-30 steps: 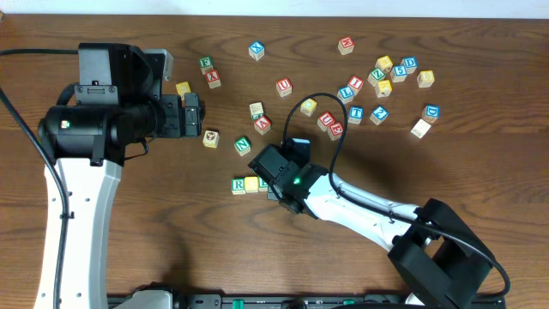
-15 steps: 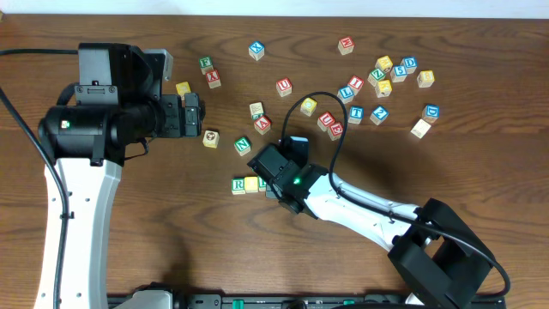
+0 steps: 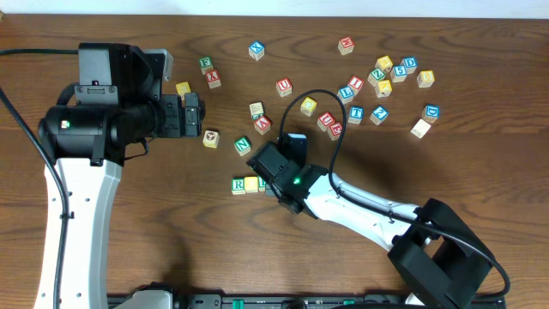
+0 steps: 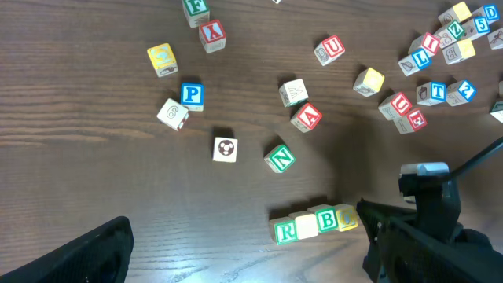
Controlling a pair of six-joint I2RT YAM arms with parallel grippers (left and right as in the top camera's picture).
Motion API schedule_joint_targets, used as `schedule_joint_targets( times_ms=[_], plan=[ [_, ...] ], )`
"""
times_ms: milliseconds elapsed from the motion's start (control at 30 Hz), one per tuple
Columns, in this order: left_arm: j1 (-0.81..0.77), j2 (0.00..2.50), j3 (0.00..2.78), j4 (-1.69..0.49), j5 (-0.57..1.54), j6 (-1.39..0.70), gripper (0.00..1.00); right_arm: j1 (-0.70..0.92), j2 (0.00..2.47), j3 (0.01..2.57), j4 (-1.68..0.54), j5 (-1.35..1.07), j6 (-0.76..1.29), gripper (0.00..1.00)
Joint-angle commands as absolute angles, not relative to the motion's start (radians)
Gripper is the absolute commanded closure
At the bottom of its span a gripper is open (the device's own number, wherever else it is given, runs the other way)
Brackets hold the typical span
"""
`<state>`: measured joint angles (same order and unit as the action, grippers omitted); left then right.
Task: Spell out ROBOT
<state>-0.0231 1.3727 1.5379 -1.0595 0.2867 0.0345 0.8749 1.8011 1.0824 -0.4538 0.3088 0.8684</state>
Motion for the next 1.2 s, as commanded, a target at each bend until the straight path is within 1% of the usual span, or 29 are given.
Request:
schedule_joint_targets(
  times_ms=[0, 233, 433, 1033, 1167],
  plan=[
    [-0.020, 1.373, 1.555, -1.062, 0.295, 0.052, 0.02, 0.884, 1.819, 1.095, -0.420, 0.354, 0.797, 0.99],
    [-0.020, 1.373, 1.555, -1.062, 0.295, 0.052, 0.02, 0.884, 1.850, 1.095, -0.304, 0.352, 0.684, 0.99],
    [-0.020, 1.373, 1.555, -1.062, 0.295, 0.052, 0.02, 0.884, 1.902, 1.095, -0.244, 0.279, 0.633, 0.99],
    [-0.020, 1.373, 1.555, -1.062, 0.295, 0.052, 0.02, 0.884, 1.910, 1.095, -0.234, 0.260, 0.630, 0.99],
    [-0.020, 1.373, 1.555, -1.062, 0.295, 0.052, 0.02, 0.884, 1.910, 1.095, -0.234, 0.289, 0.630, 0.99]
  ],
)
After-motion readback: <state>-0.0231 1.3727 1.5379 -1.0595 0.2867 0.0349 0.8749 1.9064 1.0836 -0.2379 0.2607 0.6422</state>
